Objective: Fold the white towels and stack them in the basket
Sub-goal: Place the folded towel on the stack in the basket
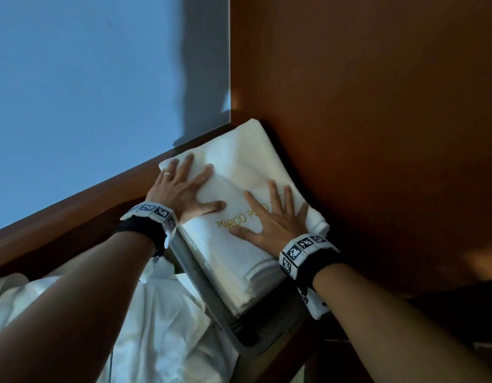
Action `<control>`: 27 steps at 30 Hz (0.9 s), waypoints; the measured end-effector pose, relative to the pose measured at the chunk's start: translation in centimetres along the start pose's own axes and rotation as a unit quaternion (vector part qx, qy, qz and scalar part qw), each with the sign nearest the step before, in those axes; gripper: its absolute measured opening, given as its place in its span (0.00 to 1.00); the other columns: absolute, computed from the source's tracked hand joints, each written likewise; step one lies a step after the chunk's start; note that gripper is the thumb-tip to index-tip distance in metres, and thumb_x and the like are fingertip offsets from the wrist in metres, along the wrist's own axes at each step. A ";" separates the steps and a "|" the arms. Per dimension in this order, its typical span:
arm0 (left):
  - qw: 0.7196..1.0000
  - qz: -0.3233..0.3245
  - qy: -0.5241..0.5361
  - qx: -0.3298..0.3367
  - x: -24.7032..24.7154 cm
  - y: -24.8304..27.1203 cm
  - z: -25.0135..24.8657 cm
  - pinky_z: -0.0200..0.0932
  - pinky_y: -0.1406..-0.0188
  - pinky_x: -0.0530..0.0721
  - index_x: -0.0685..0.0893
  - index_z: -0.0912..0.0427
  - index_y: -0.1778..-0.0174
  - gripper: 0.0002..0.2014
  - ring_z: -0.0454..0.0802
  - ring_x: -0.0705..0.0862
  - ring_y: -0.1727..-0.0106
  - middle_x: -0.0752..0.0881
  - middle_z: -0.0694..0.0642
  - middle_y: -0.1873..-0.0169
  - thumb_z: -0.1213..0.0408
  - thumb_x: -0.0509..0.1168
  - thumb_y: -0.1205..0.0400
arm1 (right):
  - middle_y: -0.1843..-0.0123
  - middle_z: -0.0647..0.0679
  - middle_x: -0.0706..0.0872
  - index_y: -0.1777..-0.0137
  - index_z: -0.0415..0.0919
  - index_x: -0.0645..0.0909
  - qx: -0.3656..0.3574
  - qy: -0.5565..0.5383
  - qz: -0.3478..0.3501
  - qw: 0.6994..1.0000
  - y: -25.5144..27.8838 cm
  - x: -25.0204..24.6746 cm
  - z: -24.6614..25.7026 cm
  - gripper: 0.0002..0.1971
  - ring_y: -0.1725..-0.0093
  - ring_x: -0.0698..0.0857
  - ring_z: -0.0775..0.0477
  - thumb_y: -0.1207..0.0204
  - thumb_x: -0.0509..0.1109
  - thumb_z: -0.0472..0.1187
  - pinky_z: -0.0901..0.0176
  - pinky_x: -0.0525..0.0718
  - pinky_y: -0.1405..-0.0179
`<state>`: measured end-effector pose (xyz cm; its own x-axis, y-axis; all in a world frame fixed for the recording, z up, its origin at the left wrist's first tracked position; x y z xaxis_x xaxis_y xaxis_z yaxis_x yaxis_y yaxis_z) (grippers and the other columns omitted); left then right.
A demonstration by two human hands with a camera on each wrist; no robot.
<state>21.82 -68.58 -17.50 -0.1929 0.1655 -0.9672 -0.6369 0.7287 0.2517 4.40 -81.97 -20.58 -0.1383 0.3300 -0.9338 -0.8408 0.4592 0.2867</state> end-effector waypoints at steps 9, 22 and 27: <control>1.000 0.010 0.024 0.004 -0.4 0.5 0.3 0.65 0.14 0.47 0.41 0.32 0.14 0.49 0.66 0.38 0.12 0.34 0.53 0.12 0.19 0.54 0.28 | 0.13 0.51 0.27 0.19 0.75 0.41 0.006 -0.003 0.025 1.000 0.9 -0.6 0.4 0.53 0.16 0.27 0.39 0.46 0.46 0.90 0.20 0.34 0.24; 0.989 -0.030 0.143 0.037 -3.6 17.1 4.1 0.56 0.29 0.80 0.78 0.45 0.23 0.31 0.54 0.81 0.28 0.81 0.51 0.26 0.37 0.67 0.21 | 0.24 0.41 0.77 0.32 0.39 0.82 0.026 -0.036 -0.172 0.984 15.1 -2.5 1.4 0.23 0.27 0.72 0.36 0.18 0.65 0.55 0.43 0.72 0.28; 0.985 -0.076 0.146 -0.041 -4.2 29.6 14.0 0.52 0.36 0.83 0.87 0.48 0.37 0.21 0.53 0.86 0.41 0.91 0.47 0.45 0.41 0.69 0.21 | 0.31 0.38 0.82 0.42 0.31 0.87 -0.061 -0.025 -0.266 0.962 19.9 -0.2 9.9 0.15 0.37 0.79 0.31 0.27 0.74 0.36 0.40 0.82 0.41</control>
<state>14.29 -38.40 -6.52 -0.2895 -0.1496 -0.9454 -0.7316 0.6715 0.1178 -7.13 -64.69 -12.55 0.3504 0.1154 -0.9294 -0.8412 0.4751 -0.2582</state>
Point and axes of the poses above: each hand's wrist, its own y-axis away from the middle knuckle, its own x-axis out of the palm, z = x × y, the point moved 7 cm from there along -y, towards the middle knuckle
